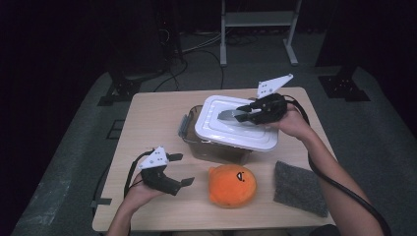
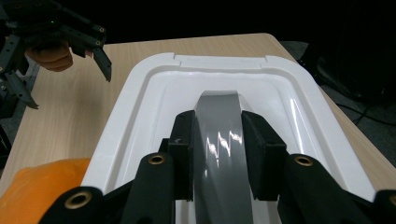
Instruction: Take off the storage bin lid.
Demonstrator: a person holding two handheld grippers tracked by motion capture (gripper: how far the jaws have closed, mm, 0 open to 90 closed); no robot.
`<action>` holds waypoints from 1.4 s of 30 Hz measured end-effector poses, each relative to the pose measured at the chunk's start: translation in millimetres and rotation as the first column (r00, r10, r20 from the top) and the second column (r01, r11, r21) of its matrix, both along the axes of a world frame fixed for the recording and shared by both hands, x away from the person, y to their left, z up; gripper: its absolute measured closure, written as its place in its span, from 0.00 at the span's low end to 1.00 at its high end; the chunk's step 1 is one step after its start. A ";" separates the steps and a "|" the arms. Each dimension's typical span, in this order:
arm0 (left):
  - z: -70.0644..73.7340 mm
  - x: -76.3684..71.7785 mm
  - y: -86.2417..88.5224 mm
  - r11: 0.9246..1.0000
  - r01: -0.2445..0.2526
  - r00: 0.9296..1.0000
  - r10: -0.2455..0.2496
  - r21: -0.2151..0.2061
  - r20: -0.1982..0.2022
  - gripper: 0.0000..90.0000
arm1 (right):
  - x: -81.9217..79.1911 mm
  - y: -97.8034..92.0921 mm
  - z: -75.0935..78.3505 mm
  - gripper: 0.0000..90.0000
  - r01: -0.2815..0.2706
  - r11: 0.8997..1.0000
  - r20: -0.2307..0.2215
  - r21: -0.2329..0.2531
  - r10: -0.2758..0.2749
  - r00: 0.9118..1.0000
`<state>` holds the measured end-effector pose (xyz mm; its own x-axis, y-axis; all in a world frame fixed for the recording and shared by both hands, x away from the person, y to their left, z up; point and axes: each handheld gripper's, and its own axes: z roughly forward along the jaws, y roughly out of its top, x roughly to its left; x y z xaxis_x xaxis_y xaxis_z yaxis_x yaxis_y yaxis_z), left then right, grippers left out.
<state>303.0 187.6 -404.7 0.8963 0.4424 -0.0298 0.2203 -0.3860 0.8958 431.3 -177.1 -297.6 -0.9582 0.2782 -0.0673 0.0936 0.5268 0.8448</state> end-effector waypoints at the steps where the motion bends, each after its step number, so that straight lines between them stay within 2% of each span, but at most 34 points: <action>1: 0.0 0.0 0.0 1.000 0.000 1.000 0.000 0.000 0.000 0.09 | 0.0 0.0 0.0 0.73 0.000 1.000 0.000 0.000 0.000 1.000; 11: -0.4 0.0 0.2 1.000 -0.001 1.000 0.001 0.003 -0.001 0.09 | -19.4 -36.8 3.7 0.73 0.051 0.999 0.008 0.010 -0.051 0.999; 23: -0.6 -0.4 -0.4 1.000 -0.006 1.000 0.006 -0.007 -0.005 0.09 | -43.3 -82.3 -1.0 0.73 0.120 0.992 0.000 0.039 -0.120 0.993; 24: -0.6 -0.3 -0.3 1.000 -0.005 1.000 0.005 -0.006 -0.006 0.09 | -47.9 -90.9 -2.0 0.73 0.131 0.990 0.000 0.044 -0.131 0.991; 26: -0.9 -0.5 -0.5 1.000 -0.005 1.000 0.005 -0.006 -0.008 0.09 | -48.9 -92.8 -2.3 0.73 0.134 0.990 0.000 0.047 -0.134 0.991; 36: -1.0 -0.5 0.8 1.000 -0.012 1.000 0.012 -0.007 -0.006 0.09 | -70.1 -131.2 -10.2 0.73 0.188 0.979 -0.005 0.075 -0.188 0.982; 42: -1.1 -0.2 1.3 1.000 -0.014 1.000 0.014 -0.007 -0.011 0.09 | -85.5 -157.5 -17.2 0.73 0.232 0.969 -0.013 0.087 -0.232 0.973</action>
<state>302.8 188.9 -405.8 0.8897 0.4545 -0.0430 0.2356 -0.3765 0.8959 345.8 -334.5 -314.8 -0.8668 0.4977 -0.0305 0.2070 0.4147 0.8861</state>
